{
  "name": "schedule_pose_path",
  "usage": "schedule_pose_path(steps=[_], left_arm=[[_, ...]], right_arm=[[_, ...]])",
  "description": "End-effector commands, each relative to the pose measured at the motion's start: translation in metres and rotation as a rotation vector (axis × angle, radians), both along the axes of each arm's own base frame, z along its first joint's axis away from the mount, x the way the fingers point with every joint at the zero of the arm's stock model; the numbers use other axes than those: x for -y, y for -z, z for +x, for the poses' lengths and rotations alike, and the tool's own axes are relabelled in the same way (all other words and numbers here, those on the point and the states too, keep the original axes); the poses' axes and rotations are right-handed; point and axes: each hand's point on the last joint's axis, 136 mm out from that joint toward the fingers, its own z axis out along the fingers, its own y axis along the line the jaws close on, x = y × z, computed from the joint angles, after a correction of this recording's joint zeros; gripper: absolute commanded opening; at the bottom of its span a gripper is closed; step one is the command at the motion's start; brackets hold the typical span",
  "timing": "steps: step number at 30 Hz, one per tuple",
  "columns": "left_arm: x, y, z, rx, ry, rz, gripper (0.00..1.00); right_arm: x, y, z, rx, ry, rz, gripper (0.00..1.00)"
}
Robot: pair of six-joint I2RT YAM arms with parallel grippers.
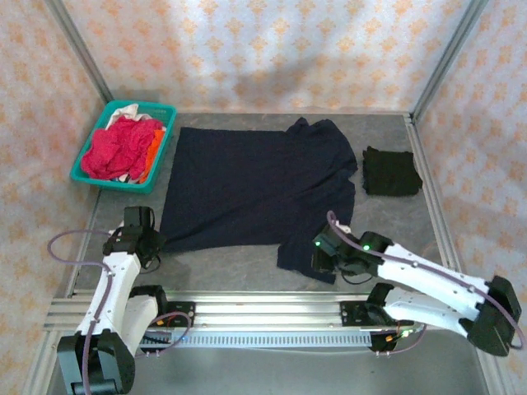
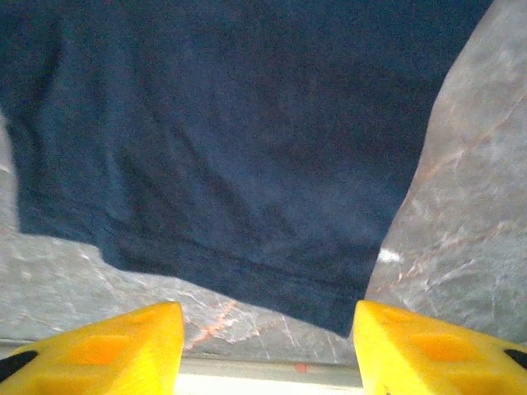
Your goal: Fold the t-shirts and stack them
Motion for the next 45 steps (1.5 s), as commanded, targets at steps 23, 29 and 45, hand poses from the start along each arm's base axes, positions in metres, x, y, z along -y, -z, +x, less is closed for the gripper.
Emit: schedule_pose_path(steps=[23, 29, 45], left_arm=[[-0.002, -0.015, 0.003, 0.042, 0.006, 0.016, 0.0], [-0.002, -0.02, 0.005, 0.051, 0.007, 0.016, 0.0], [-0.005, -0.053, 0.005, 0.032, 0.082, 0.063, 0.0]], right_arm=[[0.02, 0.074, -0.014, -0.189, 0.003, -0.322, 0.08], [0.013, 0.041, 0.004, -0.076, 0.036, -0.26, 0.0], [0.089, -0.104, 0.031, 0.257, 0.209, -0.287, 0.0]])
